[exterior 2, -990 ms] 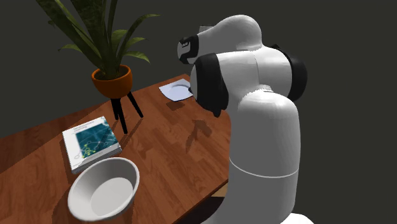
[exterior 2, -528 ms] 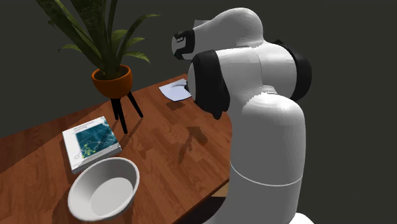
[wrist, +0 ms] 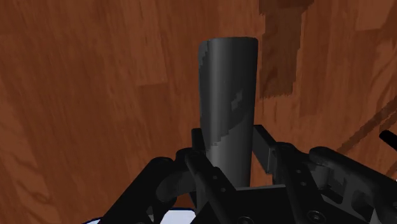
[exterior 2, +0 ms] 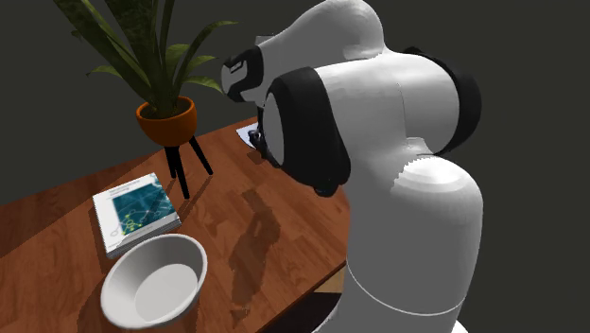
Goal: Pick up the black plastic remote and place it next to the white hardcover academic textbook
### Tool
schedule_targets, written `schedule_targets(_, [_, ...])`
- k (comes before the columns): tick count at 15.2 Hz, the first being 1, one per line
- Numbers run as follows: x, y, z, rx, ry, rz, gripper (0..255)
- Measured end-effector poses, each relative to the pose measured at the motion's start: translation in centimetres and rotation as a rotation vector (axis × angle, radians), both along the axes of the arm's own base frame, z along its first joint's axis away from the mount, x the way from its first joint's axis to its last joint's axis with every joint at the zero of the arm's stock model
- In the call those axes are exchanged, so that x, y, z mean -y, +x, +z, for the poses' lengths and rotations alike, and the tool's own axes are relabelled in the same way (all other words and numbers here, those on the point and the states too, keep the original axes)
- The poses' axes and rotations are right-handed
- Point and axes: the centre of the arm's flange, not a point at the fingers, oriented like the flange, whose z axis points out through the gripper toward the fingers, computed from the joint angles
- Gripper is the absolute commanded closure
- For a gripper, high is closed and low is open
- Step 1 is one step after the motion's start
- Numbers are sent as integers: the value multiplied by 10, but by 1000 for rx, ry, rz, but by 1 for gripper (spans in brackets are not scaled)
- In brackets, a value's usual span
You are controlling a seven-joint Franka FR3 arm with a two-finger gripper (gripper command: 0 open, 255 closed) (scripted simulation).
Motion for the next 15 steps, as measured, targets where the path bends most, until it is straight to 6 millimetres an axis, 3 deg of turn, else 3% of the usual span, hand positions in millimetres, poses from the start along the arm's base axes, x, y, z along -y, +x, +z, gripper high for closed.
schedule_targets(15, [-147, -134, -5, 0, 0, 1, 255])
